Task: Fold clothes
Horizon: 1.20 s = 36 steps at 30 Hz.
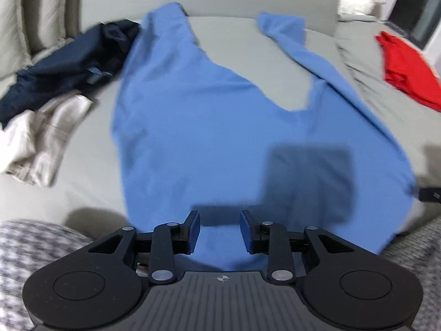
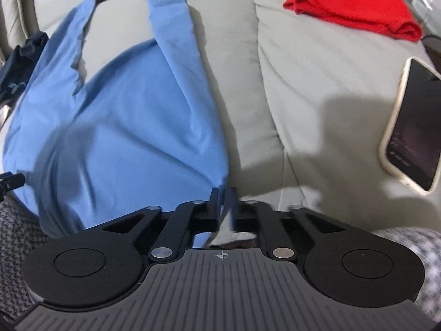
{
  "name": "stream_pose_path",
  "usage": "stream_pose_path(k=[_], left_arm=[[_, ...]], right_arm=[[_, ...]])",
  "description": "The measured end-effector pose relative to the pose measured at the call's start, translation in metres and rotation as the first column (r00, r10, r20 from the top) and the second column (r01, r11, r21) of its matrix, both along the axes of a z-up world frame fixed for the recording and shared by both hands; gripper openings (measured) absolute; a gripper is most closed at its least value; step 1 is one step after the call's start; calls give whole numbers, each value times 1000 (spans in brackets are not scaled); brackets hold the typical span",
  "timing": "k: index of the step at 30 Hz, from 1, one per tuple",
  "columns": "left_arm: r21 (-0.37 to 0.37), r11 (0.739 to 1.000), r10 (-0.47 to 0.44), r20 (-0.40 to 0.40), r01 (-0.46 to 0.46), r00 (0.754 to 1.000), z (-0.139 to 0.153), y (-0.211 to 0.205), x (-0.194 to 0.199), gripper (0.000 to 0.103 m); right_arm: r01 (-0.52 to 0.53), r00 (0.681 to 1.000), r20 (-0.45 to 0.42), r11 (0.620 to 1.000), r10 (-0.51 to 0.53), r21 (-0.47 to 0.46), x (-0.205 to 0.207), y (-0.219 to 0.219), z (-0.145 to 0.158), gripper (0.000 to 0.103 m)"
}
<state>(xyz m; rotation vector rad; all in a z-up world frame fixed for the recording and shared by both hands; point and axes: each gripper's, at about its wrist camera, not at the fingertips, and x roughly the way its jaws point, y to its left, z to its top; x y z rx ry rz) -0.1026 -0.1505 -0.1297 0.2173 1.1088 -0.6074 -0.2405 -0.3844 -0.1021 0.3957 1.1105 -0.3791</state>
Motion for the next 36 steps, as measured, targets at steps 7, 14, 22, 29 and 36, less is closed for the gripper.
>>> stream_pose_path(k=[7,14,22,29,36], left_arm=[[9,994,-107,30,107,994,-15,-22,-11,21],[86,996,29,-2,-29,1000,-10,2,0,13],[-70,994,-77,46,80,996,16,-25,-12,29],[-105,993,-52,86,61,995,31,-45,-2,40],[-112,994,-2,162,21,987,57,-81,39,51]], right_arm=[[-331,933,184,938,309,104,34,77,7,18],[-441,894,-79,897,442,23,55,109,-38,0],[-330,944,-28,944,330,0,23,86,-10,16],[-272,952,107,954,286,-127,34,80,27,35],[-194,949,223,970,224,-147,58,59,55,37]])
